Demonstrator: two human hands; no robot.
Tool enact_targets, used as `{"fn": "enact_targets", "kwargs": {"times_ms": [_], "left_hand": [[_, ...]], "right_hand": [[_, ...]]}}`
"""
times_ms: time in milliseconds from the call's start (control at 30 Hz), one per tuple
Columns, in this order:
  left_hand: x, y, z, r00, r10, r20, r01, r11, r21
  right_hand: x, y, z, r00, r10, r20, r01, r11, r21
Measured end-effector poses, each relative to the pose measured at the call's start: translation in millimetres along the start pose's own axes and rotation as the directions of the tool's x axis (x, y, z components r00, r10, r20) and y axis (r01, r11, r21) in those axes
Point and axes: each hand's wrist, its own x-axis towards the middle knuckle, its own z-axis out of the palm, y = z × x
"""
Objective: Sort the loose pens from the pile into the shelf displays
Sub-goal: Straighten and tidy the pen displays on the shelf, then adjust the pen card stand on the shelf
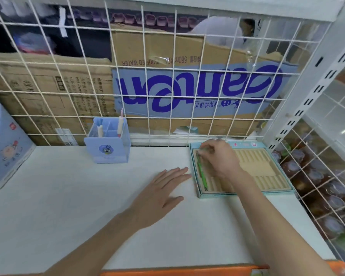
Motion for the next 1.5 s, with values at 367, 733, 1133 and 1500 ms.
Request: {"fn": "enact_targets", "kwargs": {"times_ms": [367, 733, 1133, 1500], "left_hand": [[-193, -45, -193, 0.818, -0.328, -0.473, 0.492, 0.824, 0.28], [-477, -69, -322, 0.614, -0.379, -0.693, 0.787, 0.365, 0.498], [-614, -115, -399, 0.344, -0.507, -0.79, 0.939, 0.214, 0.271], [-694, -256, -502, 0.321, -0.554, -0.768, 0.946, 0.153, 0.285]], "right_hand": [[-100, -274, 79, 0.831, -0.515, 0.209, 0.522, 0.853, 0.028], [-193, -517, 232, 0.473, -0.825, 0.31, 0.84, 0.528, 0.122], [-229, -672, 334, 0.274, -0.899, 0.343, 0.924, 0.345, 0.166], [-175, -824, 468, 0.322, -0.836, 0.444, 0.805, 0.488, 0.336]]}}
